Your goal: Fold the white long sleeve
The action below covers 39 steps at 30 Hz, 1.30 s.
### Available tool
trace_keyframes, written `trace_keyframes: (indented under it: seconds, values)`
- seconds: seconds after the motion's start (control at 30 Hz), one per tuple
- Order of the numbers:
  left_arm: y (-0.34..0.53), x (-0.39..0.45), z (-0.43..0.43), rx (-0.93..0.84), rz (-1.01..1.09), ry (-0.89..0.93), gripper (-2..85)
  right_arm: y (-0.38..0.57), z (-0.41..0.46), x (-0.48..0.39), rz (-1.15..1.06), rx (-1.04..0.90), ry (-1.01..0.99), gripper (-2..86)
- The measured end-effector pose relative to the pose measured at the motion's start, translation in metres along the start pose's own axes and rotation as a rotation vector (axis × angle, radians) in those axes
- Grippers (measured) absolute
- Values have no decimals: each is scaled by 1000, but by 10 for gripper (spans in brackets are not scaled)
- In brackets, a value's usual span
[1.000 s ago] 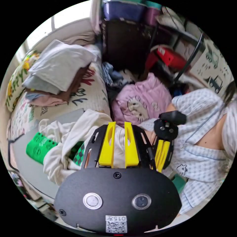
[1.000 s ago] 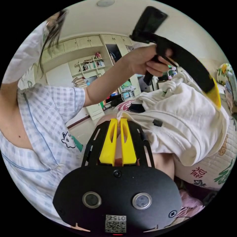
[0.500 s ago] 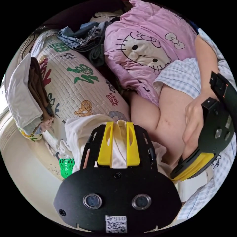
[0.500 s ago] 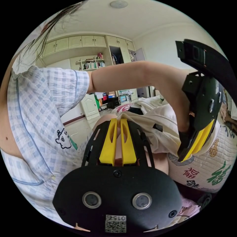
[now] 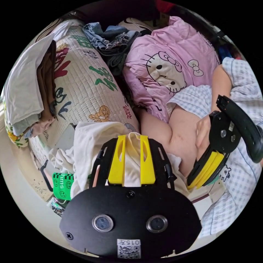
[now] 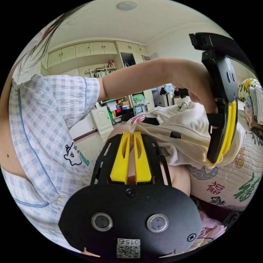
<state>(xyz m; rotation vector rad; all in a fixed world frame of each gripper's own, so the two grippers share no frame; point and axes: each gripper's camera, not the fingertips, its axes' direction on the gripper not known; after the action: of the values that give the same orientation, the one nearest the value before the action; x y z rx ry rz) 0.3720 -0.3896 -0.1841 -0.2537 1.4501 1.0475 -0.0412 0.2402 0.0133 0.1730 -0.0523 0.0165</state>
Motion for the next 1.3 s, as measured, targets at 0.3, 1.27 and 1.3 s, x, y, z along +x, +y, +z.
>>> trace_keyframes:
  seconds: [0.3, 1.27, 1.3]
  values:
    - [0, 17, 10, 19, 43, 56, 84, -5, 7, 5, 24, -40, -48, 7]
    - [521, 203, -278, 1620, -1156, -546, -8, -238, -224, -18, -68, 367, 690, 5]
    - [538, 226, -296, 1713, -1112, -562, -8, -266, -228, -34, -99, 390, 747, 4]
